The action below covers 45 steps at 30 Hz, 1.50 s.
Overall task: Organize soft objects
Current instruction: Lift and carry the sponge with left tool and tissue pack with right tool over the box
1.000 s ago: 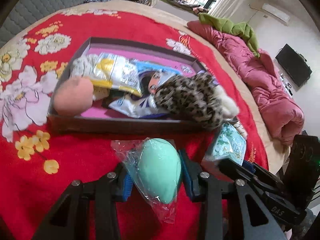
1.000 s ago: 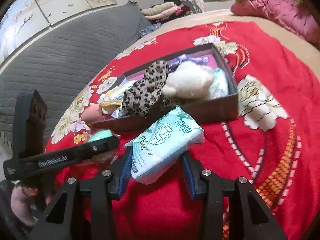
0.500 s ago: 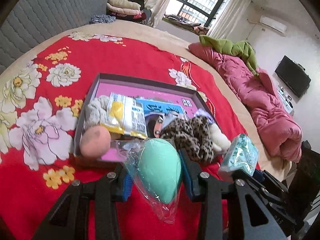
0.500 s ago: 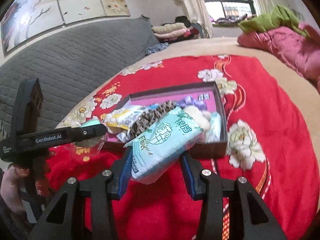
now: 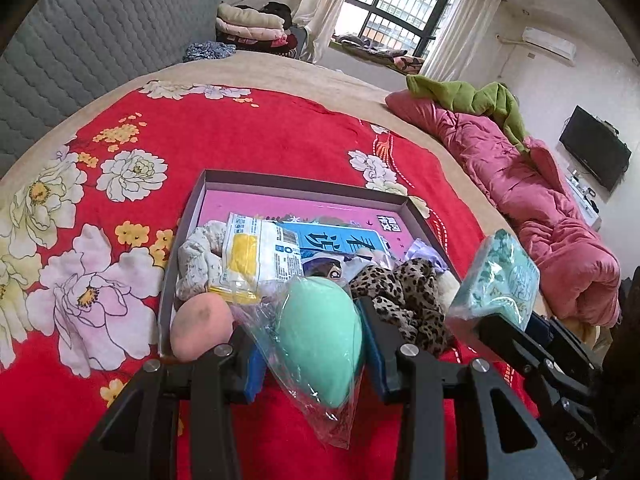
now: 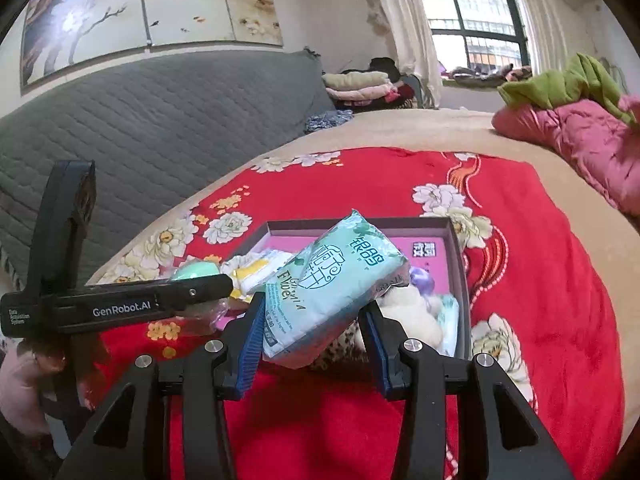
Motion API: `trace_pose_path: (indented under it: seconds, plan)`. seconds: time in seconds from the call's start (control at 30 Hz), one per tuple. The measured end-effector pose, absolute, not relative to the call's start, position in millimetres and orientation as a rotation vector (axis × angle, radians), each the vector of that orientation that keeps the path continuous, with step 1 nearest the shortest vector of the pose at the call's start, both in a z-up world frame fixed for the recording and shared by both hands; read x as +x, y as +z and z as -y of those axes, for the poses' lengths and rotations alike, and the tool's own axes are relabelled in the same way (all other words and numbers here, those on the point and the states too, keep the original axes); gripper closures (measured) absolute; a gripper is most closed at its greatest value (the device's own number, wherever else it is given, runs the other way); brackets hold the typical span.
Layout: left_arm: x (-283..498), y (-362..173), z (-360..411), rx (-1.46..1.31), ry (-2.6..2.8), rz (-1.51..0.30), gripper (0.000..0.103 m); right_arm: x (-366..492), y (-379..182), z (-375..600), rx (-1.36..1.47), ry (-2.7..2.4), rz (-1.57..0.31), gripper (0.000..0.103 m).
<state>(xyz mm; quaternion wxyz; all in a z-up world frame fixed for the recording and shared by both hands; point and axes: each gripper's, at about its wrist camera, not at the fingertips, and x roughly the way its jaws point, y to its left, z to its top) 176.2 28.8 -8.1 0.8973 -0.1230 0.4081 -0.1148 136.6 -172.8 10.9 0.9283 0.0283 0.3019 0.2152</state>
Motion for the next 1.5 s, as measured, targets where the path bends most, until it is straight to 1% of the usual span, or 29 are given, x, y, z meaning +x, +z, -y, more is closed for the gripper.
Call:
trace_pose_path:
  seconds: [0.47,1.0,1.5]
  plan:
    - [198.4,-25.0,-31.5,-0.247,-0.208,-0.87,0.062,163.3,2.4,163.8,0.013,0.431,-0.627,0.056]
    - [212.2,-41.1,-29.2,-0.224,-0.206,-0.917,0.062,173.3,-1.9,153.1,-0.044,0.442,-0.633,0.056]
    - [214.0,-45.3,-31.0,-0.209,-0.198,-0.927,0.062,188.3,-13.8,126.8,-0.131,0.499,-0.704,0.056]
